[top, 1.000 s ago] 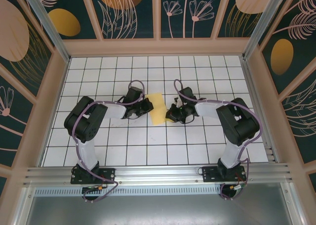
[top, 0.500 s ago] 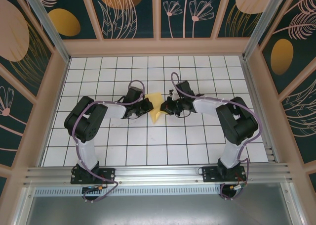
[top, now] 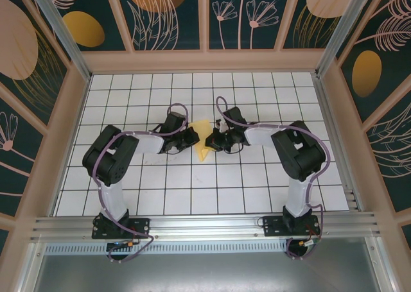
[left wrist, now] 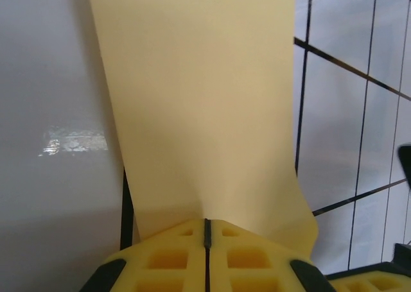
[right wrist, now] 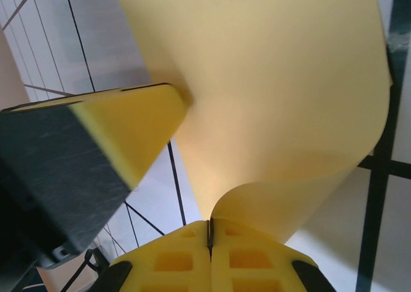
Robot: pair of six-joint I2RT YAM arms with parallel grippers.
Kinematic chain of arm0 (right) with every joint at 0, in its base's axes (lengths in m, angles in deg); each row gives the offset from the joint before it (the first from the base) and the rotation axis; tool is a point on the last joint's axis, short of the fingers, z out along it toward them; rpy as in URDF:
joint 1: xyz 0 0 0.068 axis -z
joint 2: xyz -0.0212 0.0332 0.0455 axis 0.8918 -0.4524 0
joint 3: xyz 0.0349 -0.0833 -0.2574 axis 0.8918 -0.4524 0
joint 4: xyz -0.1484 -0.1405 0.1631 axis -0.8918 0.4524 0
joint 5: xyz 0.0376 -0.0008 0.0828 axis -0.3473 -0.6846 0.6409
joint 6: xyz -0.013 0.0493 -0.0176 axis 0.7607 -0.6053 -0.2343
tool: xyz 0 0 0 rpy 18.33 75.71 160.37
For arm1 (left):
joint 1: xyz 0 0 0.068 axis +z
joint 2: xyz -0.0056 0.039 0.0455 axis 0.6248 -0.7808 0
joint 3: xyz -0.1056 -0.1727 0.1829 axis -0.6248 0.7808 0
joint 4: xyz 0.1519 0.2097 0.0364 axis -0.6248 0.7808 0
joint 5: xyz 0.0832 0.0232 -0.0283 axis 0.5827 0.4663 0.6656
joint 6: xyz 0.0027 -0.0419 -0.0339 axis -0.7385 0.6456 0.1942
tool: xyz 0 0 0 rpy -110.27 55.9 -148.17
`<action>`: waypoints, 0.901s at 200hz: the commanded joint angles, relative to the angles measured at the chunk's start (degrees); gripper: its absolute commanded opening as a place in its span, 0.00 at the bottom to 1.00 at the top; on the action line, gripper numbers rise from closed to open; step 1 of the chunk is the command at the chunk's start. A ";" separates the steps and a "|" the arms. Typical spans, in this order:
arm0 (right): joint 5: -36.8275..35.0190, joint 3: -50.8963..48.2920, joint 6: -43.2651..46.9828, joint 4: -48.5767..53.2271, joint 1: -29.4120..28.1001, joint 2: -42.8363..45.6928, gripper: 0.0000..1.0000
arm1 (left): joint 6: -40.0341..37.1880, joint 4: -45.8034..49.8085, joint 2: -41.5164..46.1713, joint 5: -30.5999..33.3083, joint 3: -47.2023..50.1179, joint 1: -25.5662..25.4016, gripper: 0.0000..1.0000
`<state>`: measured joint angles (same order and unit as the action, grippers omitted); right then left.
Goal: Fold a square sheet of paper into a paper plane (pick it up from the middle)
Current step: Third fold the triangle at the center of the table.
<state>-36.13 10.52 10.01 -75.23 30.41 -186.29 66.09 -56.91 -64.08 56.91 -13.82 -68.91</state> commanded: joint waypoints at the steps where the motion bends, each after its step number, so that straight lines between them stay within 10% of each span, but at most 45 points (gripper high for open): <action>1: -0.21 2.24 1.78 -0.42 -0.36 -0.87 0.06 | -1.37 1.73 3.33 3.67 -1.28 0.00 0.10; 180: 1.89 3.65 2.23 -4.04 -0.56 -4.04 0.07 | -2.20 8.14 -4.38 4.85 -5.27 0.02 0.05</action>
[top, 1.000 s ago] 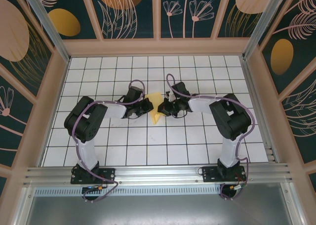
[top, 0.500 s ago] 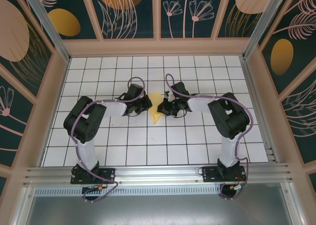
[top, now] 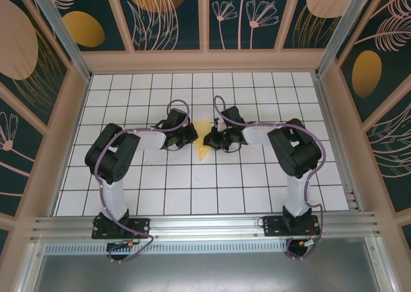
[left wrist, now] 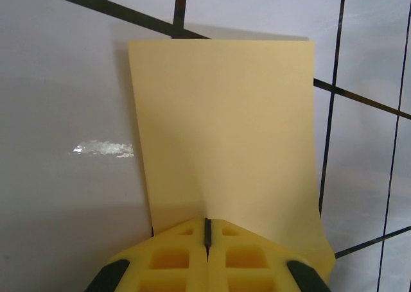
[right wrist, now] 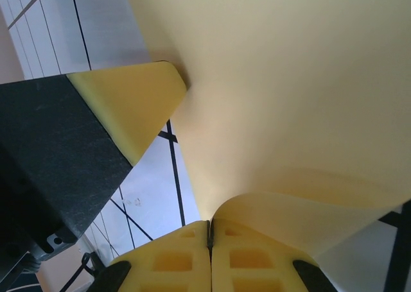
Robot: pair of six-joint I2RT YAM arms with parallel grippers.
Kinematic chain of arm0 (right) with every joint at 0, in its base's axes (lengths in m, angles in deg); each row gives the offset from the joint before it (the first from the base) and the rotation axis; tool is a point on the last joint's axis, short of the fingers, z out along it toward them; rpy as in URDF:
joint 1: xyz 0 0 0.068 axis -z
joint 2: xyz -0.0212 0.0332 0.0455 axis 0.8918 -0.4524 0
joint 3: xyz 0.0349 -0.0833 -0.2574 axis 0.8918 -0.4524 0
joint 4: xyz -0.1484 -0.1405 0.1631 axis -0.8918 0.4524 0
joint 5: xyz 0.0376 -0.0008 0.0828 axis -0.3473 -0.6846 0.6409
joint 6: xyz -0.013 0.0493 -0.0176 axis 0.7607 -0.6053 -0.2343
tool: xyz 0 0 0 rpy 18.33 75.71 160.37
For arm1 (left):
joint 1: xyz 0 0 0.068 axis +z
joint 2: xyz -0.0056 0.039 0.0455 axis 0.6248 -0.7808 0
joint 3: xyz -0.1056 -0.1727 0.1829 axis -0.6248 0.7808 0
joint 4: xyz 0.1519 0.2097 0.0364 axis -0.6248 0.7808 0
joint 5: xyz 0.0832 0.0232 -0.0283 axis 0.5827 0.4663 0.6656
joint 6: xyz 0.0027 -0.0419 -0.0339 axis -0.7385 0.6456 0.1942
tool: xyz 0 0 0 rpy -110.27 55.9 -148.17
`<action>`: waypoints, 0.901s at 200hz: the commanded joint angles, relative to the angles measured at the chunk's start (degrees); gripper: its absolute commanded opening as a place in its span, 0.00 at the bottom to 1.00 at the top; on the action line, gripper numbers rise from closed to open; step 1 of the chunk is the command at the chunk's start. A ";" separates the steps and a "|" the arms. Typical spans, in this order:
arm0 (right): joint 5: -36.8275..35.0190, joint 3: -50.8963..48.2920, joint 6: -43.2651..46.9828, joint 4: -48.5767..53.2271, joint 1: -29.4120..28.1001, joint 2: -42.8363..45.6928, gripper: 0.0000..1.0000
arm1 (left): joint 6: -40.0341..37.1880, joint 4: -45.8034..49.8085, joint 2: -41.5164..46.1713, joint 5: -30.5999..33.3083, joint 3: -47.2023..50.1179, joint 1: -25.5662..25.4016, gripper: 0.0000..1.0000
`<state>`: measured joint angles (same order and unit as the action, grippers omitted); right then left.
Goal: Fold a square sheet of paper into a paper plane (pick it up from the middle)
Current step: Third fold the triangle at the center of the table.
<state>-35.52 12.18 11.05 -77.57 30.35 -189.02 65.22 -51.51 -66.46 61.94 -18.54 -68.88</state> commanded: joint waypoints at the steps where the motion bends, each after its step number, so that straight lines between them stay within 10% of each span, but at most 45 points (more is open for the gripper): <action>1: 1.27 2.00 1.21 -1.64 -0.52 -1.31 0.07 | -1.33 2.74 -2.00 -0.20 -0.55 -0.01 0.05; 180: 1.17 4.12 4.46 -0.30 -0.95 -5.06 0.07 | -1.36 1.68 -2.09 -1.53 -0.20 -0.01 0.05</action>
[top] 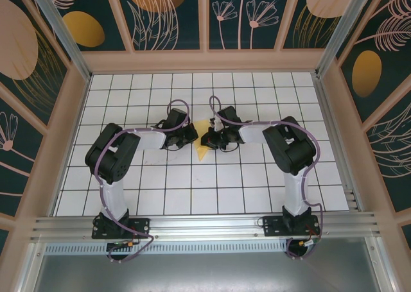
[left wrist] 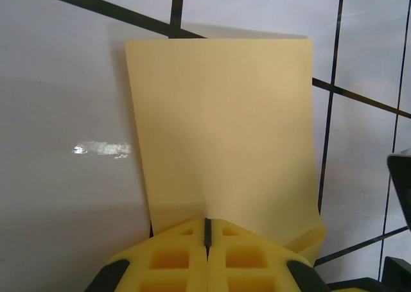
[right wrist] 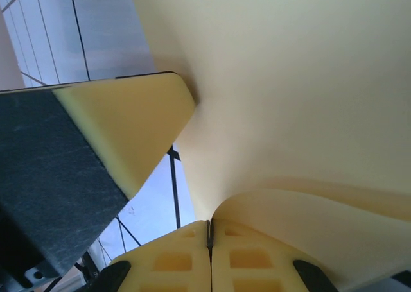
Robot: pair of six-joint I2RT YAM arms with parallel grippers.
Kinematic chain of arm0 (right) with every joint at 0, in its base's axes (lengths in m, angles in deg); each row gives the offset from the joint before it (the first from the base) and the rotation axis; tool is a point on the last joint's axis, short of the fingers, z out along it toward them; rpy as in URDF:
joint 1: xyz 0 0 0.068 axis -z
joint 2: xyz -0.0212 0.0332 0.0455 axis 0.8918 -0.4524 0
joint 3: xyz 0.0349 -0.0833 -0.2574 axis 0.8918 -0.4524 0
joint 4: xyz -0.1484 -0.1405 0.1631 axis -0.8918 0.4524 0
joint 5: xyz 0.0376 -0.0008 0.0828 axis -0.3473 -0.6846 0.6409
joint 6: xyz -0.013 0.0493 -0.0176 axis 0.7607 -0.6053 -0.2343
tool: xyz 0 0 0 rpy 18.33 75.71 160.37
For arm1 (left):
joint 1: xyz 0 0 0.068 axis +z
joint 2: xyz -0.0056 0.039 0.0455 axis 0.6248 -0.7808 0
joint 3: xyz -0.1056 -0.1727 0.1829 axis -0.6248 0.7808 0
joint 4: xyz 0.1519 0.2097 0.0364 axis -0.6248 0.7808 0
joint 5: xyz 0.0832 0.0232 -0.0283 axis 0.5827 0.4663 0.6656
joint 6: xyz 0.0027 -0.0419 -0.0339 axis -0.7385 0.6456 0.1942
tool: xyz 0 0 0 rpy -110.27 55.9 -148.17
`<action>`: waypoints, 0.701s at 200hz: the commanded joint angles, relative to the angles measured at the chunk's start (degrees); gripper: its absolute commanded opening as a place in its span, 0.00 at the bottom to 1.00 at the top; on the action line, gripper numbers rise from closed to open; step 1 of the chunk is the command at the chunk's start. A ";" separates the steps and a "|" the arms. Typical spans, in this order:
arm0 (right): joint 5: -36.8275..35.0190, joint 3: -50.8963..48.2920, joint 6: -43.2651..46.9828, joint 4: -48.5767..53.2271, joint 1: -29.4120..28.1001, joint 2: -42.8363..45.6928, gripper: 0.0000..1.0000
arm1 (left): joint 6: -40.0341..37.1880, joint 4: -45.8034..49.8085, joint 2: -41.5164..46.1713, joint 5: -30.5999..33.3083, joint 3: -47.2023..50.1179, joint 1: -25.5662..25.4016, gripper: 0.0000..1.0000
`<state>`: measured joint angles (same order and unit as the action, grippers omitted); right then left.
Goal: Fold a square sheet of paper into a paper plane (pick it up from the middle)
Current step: Third fold the triangle at the center of the table.
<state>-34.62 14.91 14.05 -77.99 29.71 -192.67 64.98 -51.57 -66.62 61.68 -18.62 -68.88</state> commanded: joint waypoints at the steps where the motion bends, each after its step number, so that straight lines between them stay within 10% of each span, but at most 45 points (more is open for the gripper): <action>1: 0.28 1.39 1.44 0.09 -0.34 -1.38 0.07 | -1.11 1.75 -1.89 -1.27 -0.12 -0.01 0.05; 140: 0.85 1.39 2.81 -1.23 -0.18 -1.05 0.07 | -1.42 1.57 -2.20 -1.96 0.09 -0.10 0.05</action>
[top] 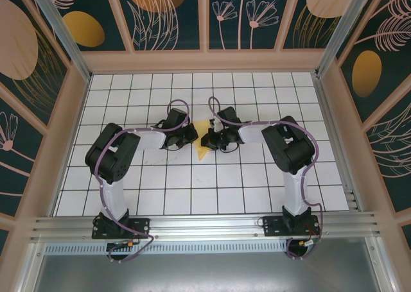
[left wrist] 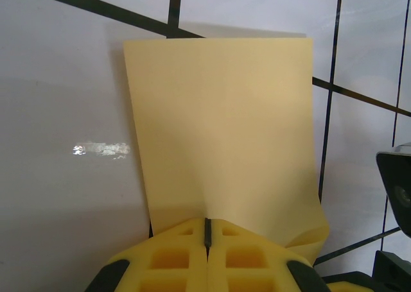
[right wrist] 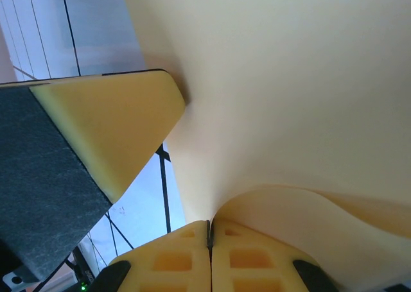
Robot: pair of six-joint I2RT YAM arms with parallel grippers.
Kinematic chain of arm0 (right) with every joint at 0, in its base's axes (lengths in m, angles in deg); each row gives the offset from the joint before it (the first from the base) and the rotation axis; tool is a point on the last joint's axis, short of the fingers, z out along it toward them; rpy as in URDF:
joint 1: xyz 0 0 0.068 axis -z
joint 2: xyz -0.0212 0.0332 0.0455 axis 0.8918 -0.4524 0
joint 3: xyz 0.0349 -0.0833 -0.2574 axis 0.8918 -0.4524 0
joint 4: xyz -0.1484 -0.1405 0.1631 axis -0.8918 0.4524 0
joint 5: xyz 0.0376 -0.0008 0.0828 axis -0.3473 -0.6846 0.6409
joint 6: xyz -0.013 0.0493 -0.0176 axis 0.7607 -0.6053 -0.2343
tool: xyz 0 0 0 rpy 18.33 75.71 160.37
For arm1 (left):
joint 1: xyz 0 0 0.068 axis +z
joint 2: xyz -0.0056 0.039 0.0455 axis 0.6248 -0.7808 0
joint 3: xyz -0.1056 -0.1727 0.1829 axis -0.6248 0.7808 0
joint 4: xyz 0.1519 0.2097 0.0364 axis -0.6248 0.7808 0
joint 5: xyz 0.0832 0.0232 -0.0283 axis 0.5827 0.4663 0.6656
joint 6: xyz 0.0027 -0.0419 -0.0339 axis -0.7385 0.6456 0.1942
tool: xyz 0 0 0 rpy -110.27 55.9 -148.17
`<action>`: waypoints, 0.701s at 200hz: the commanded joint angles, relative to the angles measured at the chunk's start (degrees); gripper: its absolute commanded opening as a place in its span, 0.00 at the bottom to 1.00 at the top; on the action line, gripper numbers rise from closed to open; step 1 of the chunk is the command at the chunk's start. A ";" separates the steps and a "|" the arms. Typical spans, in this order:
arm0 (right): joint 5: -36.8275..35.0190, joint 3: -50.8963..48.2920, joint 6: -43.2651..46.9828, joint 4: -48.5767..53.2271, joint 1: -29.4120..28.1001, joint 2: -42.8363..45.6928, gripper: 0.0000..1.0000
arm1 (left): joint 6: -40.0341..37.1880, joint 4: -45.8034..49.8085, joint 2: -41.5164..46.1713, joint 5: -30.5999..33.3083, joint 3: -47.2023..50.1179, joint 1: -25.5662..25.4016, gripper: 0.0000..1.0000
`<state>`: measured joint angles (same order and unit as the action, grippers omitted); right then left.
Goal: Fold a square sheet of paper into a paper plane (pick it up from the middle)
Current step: Third fold the triangle at the center of the table.
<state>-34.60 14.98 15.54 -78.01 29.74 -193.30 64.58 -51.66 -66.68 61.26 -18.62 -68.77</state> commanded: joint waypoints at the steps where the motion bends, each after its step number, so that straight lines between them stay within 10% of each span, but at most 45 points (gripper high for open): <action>1: 0.89 1.32 1.33 -1.22 -0.16 -0.43 0.07 | -1.04 1.66 -2.13 -1.51 0.08 -0.26 0.05; 140: 0.71 0.86 1.42 -2.16 0.29 -0.04 0.07 | -1.35 2.01 -2.16 -1.51 -0.12 -0.17 0.04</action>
<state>-33.75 14.98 15.56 -79.54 29.78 -193.30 64.39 -51.75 -66.73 61.22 -18.62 -68.77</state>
